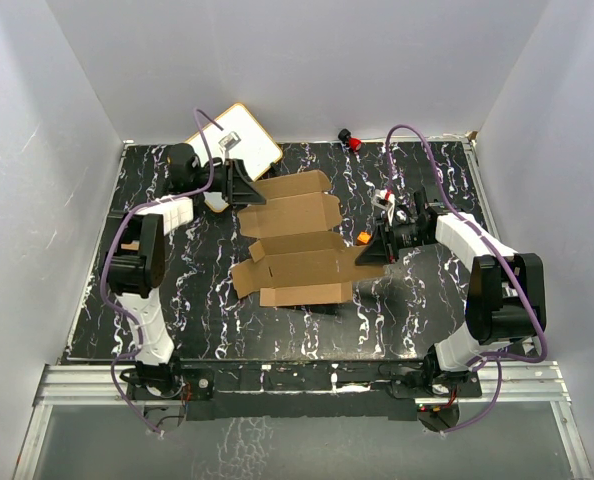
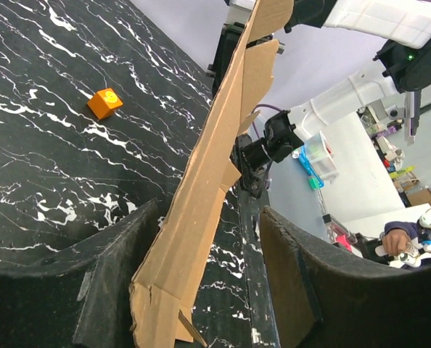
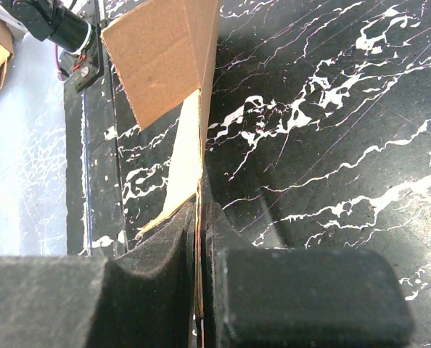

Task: Fold the paper box

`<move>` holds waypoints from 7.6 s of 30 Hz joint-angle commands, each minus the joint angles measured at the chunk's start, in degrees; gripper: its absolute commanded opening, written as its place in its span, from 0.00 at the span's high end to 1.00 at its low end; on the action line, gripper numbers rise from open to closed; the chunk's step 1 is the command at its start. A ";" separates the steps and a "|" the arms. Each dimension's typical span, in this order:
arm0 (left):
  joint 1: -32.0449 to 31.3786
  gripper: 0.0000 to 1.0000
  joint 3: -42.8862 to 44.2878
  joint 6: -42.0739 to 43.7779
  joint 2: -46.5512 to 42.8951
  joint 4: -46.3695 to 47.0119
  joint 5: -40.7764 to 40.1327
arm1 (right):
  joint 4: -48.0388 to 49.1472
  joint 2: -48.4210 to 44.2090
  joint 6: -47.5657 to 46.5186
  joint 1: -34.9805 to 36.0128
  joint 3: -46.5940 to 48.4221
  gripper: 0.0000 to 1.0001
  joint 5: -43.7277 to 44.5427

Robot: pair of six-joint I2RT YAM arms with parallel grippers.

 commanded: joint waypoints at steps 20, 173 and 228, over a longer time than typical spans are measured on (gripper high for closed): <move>-0.45 0.74 -3.28 3.38 -4.96 0.88 2.78 | 1.05 -1.98 -2.69 0.02 2.64 0.92 -2.16; -4.34 1.00 -28.00 12.24 -55.81 -5.01 -13.60 | 28.22 -17.83 12.47 11.69 0.56 0.55 -20.07; -5.79 1.00 -32.87 24.49 -64.26 -21.44 -28.05 | 47.76 -22.50 37.78 -16.85 -9.23 0.30 2.90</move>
